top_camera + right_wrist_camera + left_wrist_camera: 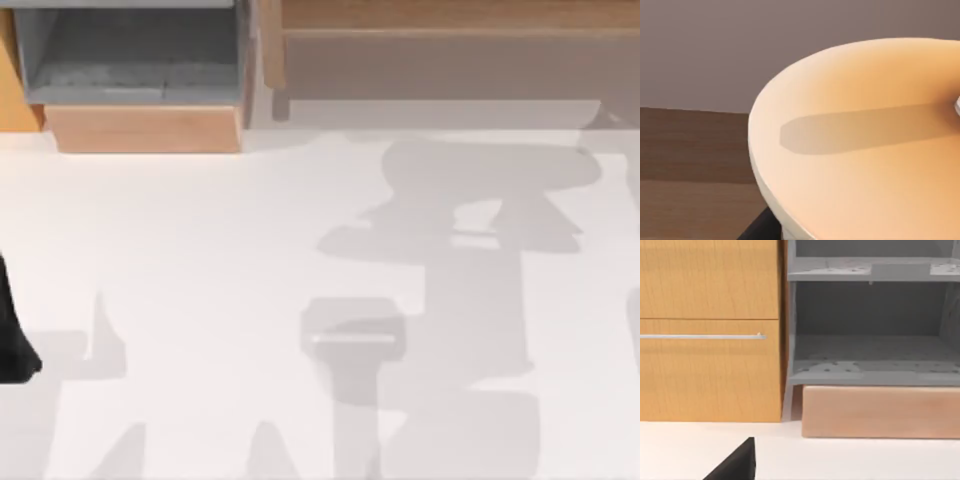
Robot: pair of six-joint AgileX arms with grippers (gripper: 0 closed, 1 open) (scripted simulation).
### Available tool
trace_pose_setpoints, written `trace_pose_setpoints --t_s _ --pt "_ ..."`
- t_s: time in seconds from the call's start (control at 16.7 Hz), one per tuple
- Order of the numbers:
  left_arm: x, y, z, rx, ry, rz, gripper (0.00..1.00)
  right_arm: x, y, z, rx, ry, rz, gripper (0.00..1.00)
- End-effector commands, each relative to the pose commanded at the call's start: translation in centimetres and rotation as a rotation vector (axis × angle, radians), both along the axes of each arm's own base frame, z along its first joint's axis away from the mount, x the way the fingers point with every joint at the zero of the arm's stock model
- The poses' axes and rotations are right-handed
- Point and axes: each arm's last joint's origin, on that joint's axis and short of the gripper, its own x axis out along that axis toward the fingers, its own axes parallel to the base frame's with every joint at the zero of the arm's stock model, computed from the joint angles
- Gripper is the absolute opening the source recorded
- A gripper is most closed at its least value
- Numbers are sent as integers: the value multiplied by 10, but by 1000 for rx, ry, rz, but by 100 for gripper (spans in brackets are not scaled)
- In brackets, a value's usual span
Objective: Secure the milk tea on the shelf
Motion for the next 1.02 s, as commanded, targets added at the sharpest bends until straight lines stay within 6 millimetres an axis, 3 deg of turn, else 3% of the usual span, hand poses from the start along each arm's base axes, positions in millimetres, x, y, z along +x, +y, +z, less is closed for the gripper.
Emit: trace_pose_setpoints --t_s 0.3,0.6,1.02 --pt "0 0 0 0 0 0 100 40 26 43 46 83 44 0" --pt "0 0 0 0 0 0 100 63 34 74 99 157 69 0" --pt "0 0 0 0 0 0 100 67 33 83 112 165 68 0"
